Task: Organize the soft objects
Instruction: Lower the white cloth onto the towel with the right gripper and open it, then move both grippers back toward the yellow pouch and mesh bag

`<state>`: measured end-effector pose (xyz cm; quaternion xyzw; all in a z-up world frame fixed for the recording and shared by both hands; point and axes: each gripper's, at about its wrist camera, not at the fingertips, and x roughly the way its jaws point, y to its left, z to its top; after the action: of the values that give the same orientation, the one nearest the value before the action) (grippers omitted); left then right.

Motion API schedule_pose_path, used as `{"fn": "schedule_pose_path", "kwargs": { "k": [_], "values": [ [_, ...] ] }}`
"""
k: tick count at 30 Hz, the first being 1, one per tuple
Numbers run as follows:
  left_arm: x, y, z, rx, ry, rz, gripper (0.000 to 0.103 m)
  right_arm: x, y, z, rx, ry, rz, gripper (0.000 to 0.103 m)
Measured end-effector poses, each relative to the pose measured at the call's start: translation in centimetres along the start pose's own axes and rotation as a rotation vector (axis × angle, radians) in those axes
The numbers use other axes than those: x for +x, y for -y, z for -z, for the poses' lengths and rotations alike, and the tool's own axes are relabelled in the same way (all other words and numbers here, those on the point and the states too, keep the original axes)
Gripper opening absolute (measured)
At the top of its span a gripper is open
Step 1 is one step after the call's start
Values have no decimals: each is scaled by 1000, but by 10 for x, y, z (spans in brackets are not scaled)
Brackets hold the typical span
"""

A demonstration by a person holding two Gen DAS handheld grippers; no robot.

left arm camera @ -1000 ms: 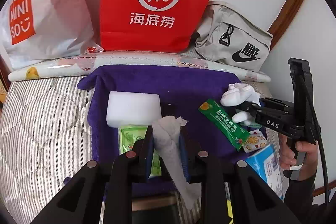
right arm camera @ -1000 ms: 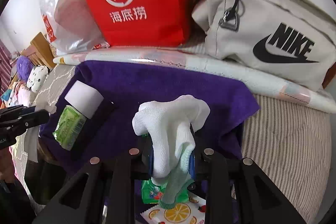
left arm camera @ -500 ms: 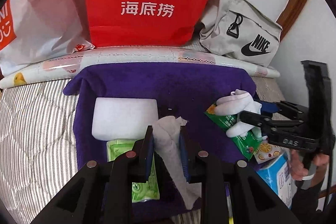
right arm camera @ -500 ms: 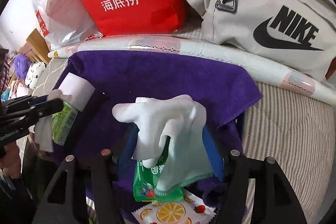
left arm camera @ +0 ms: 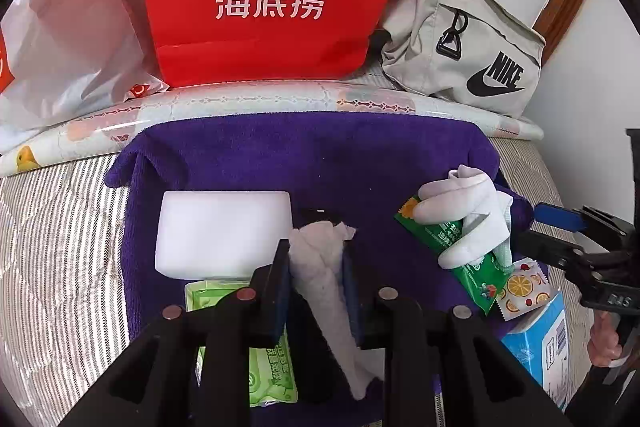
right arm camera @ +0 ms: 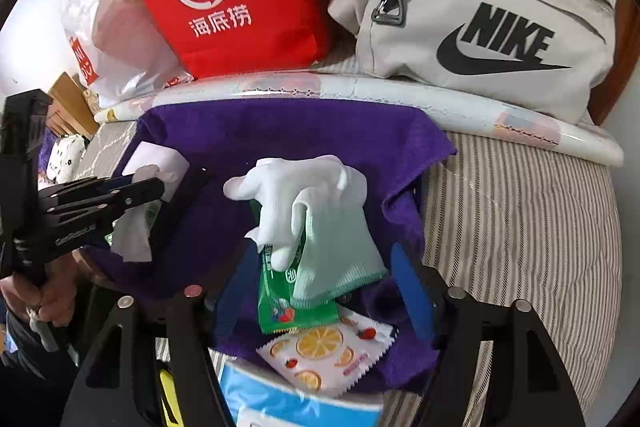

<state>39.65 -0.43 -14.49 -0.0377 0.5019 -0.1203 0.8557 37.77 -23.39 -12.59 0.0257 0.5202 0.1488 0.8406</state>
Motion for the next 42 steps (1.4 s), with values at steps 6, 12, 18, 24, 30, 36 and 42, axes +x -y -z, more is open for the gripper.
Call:
{"fn": "schedule_pose_path", "kwargs": {
  "k": [6,12,18,24,30,36,42],
  "values": [
    [-14,-1,2,-4,39,-6,55,-19,9,13,61,68,81,81],
    [-42,-3,10,-4,75,-21,55,-40,11,32,49,114,62,81],
    [-93,-8,37,-41,182,18,55,-54,14,54,85,99,59,81],
    [-132,-6,75,-46,158,18,55,-81,0,87,105,101,37,81],
    [-152,0,124,-34,124,18,55,-111,-27,124,82,124,-18,81],
    [-158,1,178,-26,119,2,55,-133,-54,161,49,158,-41,81],
    [-138,-11,222,-63,64,-17,54,-125,-86,192,-37,129,-44,81]
  ]
}}
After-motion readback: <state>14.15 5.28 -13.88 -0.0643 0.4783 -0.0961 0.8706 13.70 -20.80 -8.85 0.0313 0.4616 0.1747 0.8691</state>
